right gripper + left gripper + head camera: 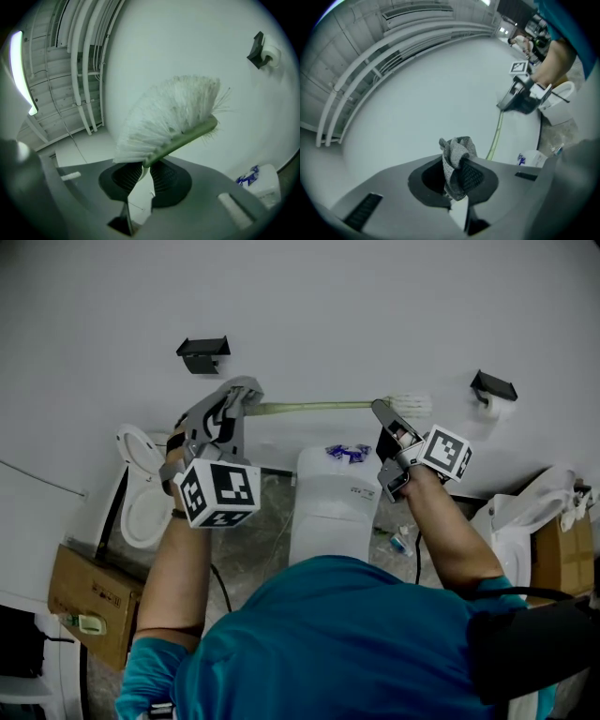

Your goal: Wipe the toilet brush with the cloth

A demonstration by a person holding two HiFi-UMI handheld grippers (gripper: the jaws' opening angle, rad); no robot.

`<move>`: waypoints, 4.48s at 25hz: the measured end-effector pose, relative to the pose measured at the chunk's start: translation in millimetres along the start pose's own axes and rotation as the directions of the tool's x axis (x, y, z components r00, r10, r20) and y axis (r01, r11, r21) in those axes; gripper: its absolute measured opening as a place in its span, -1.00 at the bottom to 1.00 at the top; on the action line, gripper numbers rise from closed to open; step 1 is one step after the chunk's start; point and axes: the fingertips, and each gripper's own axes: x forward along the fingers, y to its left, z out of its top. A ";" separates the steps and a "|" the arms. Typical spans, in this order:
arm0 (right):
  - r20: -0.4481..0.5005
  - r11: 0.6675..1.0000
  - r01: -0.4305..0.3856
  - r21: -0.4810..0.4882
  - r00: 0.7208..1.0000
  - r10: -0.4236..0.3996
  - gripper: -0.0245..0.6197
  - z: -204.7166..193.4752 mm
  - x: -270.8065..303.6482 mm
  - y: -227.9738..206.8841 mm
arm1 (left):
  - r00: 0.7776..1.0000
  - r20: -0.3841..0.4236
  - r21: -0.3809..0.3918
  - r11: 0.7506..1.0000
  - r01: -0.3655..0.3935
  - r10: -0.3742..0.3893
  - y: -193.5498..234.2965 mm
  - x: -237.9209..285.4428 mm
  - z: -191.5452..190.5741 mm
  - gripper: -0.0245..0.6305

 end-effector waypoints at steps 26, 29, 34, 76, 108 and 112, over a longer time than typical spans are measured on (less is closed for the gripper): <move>-0.060 0.973 -0.220 0.071 0.973 0.225 -0.75 -41.8 26.9 59.4 | 0.962 -0.002 0.345 0.902 0.258 -0.274 -139.4 43.1 63.1 -0.81; -0.051 0.971 -0.226 0.073 0.972 0.230 -0.75 -38.9 26.1 58.8 | 0.963 -0.014 0.358 0.898 0.255 -0.268 -139.1 41.7 56.7 -0.81; -0.037 0.972 -0.217 0.086 0.975 0.220 -0.75 -35.9 25.0 54.8 | 0.968 -0.040 0.372 0.895 0.246 -0.249 -135.6 40.8 43.8 -0.81; 0.063 0.972 -0.215 0.093 0.976 0.209 -0.74 4.6 3.0 24.9 | 0.963 -0.235 0.333 0.920 0.205 -0.130 -89.6 19.8 -64.9 -0.81; -0.221 0.797 -0.082 -0.598 0.973 -0.066 -0.74 27.2 -76.7 7.1 | 0.909 0.303 -0.609 0.676 0.415 -0.286 -51.0 -27.1 -60.8 -0.81; -0.204 0.785 -0.064 -0.616 0.976 -0.080 -0.74 24.4 -89.9 6.7 | 0.898 0.330 -0.616 0.654 0.439 -0.292 -56.9 -27.9 -52.6 -0.81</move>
